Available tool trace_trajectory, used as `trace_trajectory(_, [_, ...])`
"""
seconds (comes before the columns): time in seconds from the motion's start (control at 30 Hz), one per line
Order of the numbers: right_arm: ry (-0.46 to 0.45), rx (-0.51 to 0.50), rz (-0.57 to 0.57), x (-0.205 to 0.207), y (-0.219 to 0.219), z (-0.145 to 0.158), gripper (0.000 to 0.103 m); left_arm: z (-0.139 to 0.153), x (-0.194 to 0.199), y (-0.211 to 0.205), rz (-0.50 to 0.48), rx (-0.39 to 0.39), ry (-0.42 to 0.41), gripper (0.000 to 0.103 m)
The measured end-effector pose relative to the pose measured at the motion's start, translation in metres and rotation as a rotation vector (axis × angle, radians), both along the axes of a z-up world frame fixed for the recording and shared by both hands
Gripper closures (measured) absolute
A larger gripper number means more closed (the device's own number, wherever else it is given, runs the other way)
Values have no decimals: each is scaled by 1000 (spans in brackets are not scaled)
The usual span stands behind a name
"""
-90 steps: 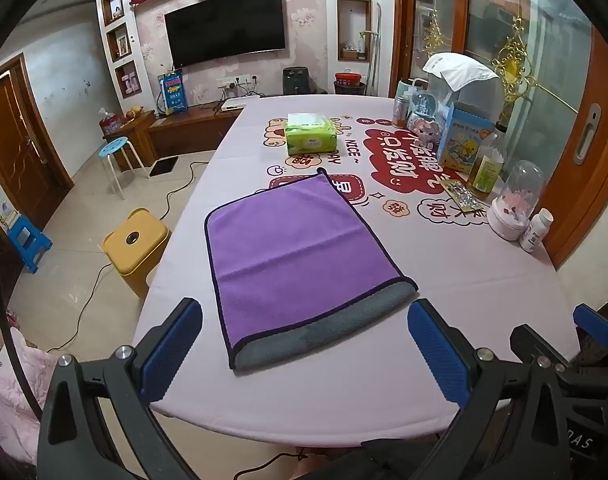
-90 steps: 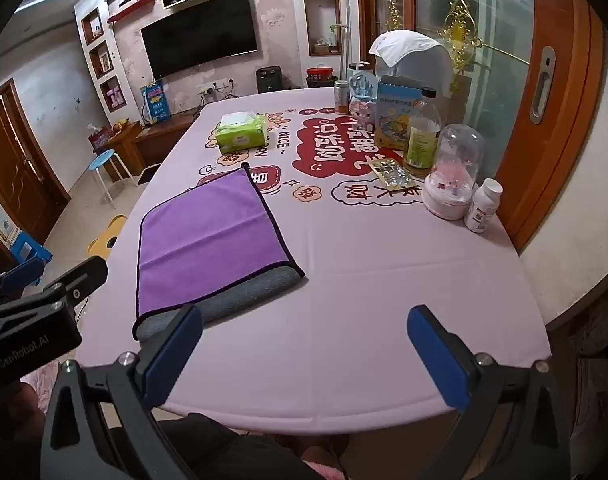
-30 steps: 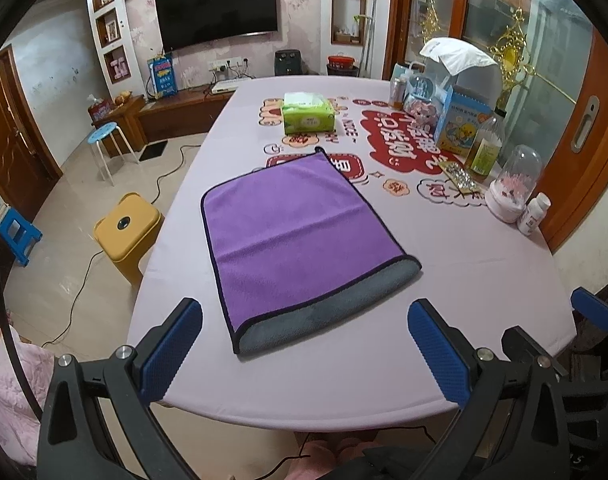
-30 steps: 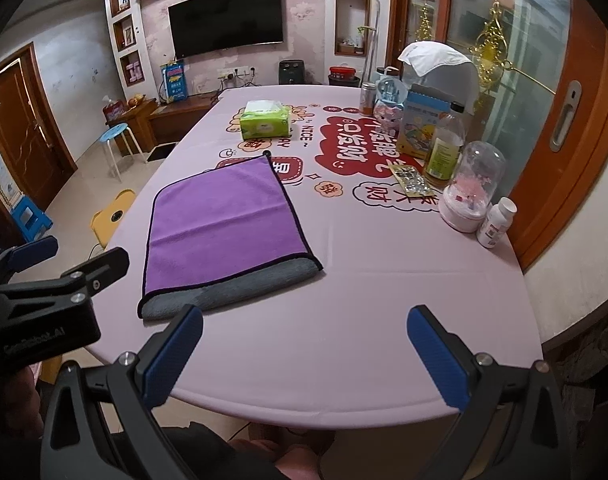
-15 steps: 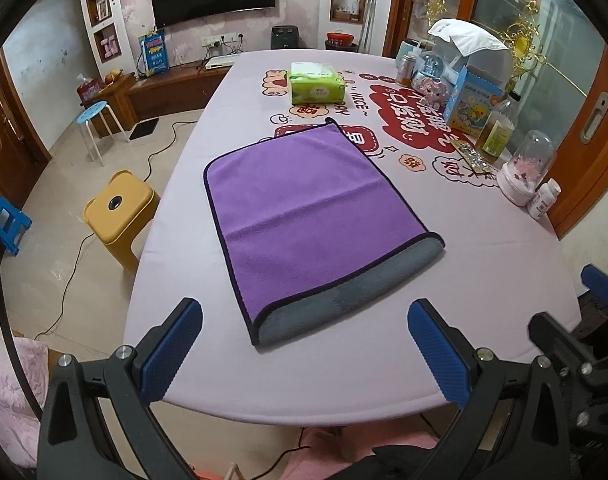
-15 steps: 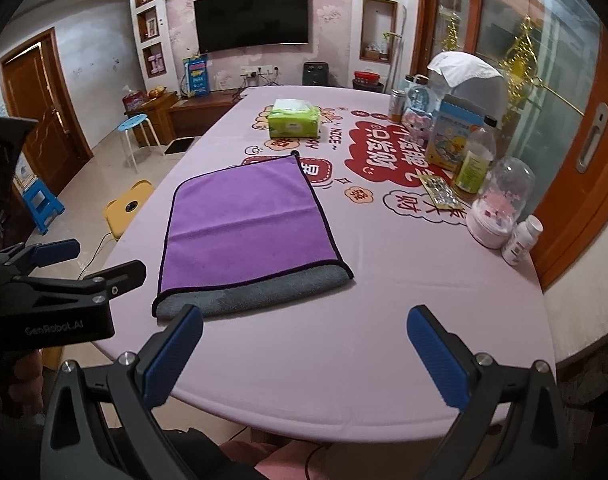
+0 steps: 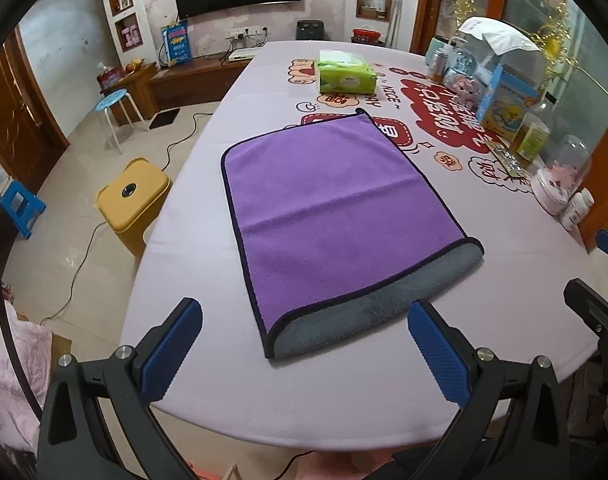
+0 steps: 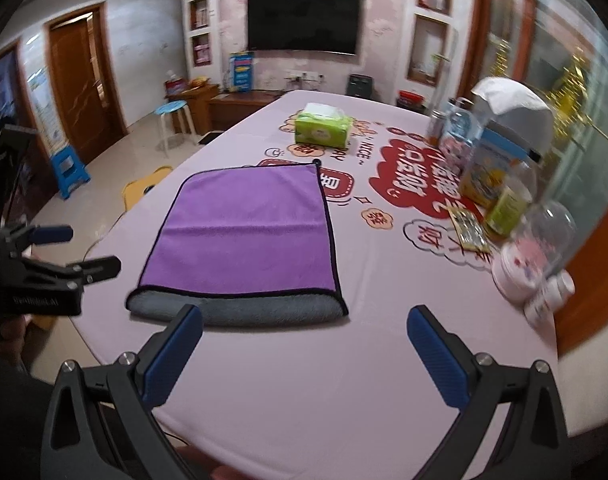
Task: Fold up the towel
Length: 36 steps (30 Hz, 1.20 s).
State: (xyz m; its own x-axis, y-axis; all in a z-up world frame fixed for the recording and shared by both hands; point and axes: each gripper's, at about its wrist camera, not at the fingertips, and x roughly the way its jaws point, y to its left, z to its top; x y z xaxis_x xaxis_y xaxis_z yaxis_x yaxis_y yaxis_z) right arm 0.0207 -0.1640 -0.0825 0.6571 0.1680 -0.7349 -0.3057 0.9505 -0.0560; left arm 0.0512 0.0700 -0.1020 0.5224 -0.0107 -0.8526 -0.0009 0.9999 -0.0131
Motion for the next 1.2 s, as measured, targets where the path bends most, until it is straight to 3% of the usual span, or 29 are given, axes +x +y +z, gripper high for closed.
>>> trace_trajectory(0.33, [51,-20,158,45,-7,-46,3,-33,16,-9,-18,40,-10,1])
trace_trajectory(0.6, [125,-22,210,75,-13,-82,11,-66,26,-6,-42,25,40,1])
trace_trajectory(0.9, [189,-28,249,100,-14,-117,25,-96,40,2,-54,29,118,1])
trace_trajectory(1.2, [223,-30,286,109,-9,-133,43,-109,50,3,-49,-19,152,14])
